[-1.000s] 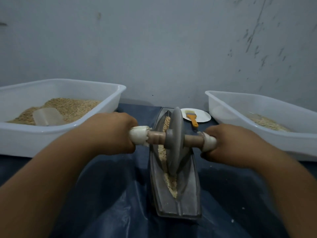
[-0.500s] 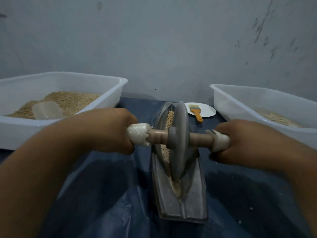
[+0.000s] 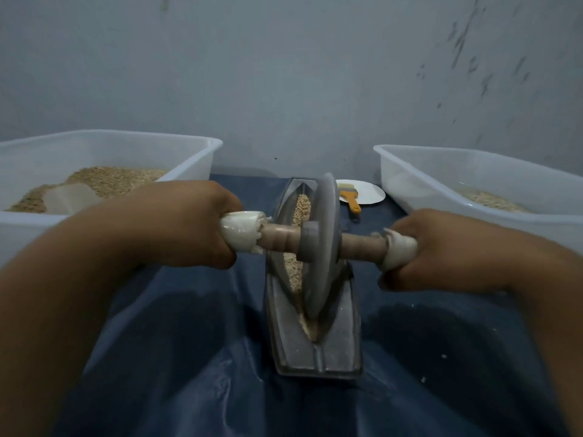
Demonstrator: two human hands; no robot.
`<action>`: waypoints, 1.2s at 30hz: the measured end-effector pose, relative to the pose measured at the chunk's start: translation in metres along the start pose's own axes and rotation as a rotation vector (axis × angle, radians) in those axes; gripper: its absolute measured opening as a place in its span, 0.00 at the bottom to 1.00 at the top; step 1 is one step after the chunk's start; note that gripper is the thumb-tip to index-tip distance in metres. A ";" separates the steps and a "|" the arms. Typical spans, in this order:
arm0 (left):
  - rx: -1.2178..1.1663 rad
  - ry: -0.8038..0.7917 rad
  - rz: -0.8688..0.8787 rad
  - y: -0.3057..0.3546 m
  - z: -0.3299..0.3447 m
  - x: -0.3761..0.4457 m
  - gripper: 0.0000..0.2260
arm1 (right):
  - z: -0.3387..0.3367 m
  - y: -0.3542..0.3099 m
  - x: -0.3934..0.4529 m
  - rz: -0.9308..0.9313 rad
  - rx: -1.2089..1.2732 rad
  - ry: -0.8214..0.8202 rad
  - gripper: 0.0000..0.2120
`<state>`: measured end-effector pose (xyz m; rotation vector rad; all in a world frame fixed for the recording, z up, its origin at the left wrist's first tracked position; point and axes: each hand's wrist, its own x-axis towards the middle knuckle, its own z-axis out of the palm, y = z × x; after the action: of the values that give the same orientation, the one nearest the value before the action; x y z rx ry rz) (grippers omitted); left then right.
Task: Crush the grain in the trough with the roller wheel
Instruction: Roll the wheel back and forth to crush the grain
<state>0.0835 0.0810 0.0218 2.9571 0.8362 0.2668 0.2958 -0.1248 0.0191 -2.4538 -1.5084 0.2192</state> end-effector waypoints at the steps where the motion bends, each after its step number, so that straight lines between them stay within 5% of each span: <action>1: 0.000 -0.016 0.018 0.000 -0.003 -0.002 0.14 | -0.002 0.000 -0.006 0.006 0.082 -0.059 0.13; 3: -0.001 0.013 0.022 0.000 -0.001 -0.001 0.14 | -0.001 0.000 -0.007 0.023 0.130 -0.056 0.14; 6: 0.010 0.158 -0.017 0.002 0.013 0.011 0.08 | 0.013 0.000 0.011 0.039 -0.102 0.249 0.10; 9: -0.035 0.106 -0.051 0.002 0.020 0.015 0.08 | 0.021 -0.008 0.021 -0.008 -0.305 0.447 0.08; 15: -0.063 -0.137 -0.011 -0.006 -0.005 -0.004 0.15 | -0.006 -0.005 -0.016 -0.015 -0.041 0.008 0.15; 22: -0.002 0.123 -0.057 0.002 0.016 0.014 0.07 | 0.018 -0.009 0.015 0.030 -0.210 0.373 0.09; 29: -0.014 -0.065 0.000 -0.006 -0.003 -0.003 0.17 | -0.004 -0.001 -0.013 0.010 0.081 -0.033 0.14; 36: -0.042 0.075 -0.059 -0.001 0.018 0.015 0.09 | 0.019 -0.005 0.017 0.024 -0.245 0.396 0.10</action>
<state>0.0991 0.0894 0.0068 2.8946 0.9128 0.3890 0.2937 -0.1048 0.0022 -2.5000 -1.3970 -0.4477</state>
